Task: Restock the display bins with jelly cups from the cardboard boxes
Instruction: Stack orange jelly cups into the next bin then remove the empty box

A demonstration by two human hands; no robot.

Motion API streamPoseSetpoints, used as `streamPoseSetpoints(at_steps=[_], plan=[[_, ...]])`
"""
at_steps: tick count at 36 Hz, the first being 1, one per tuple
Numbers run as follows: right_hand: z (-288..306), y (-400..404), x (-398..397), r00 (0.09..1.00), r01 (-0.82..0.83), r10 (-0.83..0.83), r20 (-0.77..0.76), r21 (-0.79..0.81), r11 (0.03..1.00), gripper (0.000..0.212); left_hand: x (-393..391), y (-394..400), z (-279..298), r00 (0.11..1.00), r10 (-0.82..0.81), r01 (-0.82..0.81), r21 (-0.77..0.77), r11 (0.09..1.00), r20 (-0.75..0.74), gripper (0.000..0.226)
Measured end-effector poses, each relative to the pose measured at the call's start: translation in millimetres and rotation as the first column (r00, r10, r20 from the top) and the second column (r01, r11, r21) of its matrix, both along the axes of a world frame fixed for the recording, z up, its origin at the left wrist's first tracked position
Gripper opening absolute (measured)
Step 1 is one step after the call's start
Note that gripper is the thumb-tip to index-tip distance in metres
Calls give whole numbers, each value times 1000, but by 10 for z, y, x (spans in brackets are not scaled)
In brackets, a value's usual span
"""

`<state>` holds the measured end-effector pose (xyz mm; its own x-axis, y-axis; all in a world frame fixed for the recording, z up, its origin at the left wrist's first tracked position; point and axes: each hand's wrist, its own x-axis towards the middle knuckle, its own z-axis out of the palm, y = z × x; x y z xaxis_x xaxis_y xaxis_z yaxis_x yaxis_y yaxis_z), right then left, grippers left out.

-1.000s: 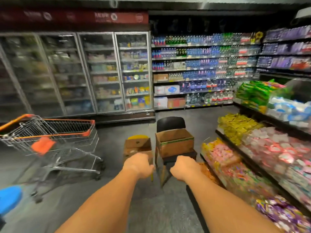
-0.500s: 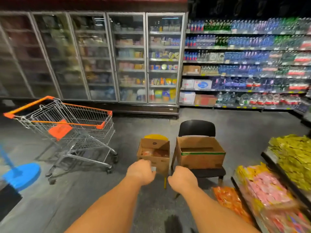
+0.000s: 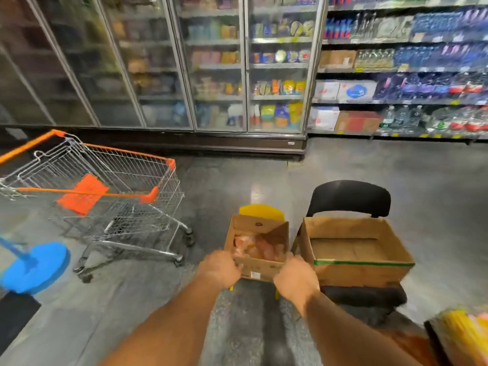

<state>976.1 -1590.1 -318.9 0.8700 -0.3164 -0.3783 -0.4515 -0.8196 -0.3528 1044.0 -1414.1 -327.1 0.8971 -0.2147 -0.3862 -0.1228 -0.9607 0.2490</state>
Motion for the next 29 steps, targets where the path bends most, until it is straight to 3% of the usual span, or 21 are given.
streamPoseSetpoints(at_steps=[7, 14, 23, 29], plan=[[-603, -296, 1027, 993, 56, -51, -111, 41, 998, 43, 1201, -305, -664, 993, -54, 59, 52, 997, -102, 47], [-1466, -738, 2254, 982, 98, -82, -170, 88, 991, 43, 2179, -664, -1424, 983, 9, -21, -66, 998, -183, 42], [-2697, -1073, 3237, 957, 44, -5, -288, 129, 991, 43, 3174, -1104, -2855, 961, -5, 15, 32, 999, -276, 55], [-3557, -1069, 3634, 938, -12, 55, -343, 125, 992, 44, 3578, -1312, -3777, 947, -66, 101, 99, 990, -313, 51]])
